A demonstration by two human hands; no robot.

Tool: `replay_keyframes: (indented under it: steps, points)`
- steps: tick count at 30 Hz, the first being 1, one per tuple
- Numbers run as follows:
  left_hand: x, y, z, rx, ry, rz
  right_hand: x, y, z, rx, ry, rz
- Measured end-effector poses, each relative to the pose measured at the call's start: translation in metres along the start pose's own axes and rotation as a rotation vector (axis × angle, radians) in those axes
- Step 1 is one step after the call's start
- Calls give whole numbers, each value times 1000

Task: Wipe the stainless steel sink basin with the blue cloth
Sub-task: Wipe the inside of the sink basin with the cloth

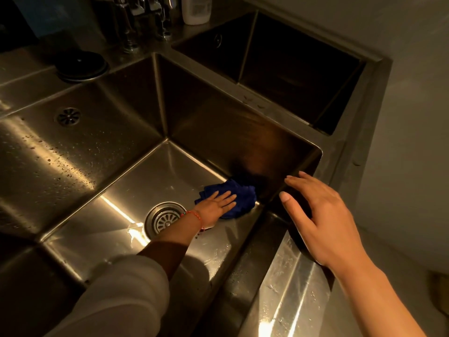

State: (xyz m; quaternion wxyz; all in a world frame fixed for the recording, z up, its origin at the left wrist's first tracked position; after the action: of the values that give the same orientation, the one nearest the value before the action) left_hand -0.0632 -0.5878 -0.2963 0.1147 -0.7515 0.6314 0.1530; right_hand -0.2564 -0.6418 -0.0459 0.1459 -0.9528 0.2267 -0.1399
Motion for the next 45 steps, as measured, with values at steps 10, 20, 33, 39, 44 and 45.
replay_keyframes:
  steps: [10, 20, 33, 39, 44, 45]
  points:
    - [0, 40, 4, -177, 150, -220, 0, 1, 0, 7, 2, -3]
    - [27, 60, -5, -242, 89, -363, -1, 3, 1, 18, 8, -13]
    - [29, 40, 4, -174, 102, -154, 0, 2, 0, 22, 12, -2]
    - [24, 37, 6, -143, 109, 5, 0, 2, 0, 16, 6, -2]
    - [21, 31, 8, -103, 134, 35, 0, 2, -1, 8, 11, -23]
    - [20, 30, 8, -101, 135, 38, 0, 2, -1, 9, 16, -29]
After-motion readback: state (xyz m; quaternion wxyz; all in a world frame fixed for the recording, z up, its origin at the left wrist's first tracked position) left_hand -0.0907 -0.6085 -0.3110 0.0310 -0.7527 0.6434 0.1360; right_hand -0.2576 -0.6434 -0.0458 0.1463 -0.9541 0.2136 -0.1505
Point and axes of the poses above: each hand's wrist, its own x-axis towards the middle knuckle, its own z-axis out of the palm, y = z × x, the point moved 1 cm from there along x, towards the middle knuckle, and after that the axes turned 7 degrees about -z, right-handed, at the moved point
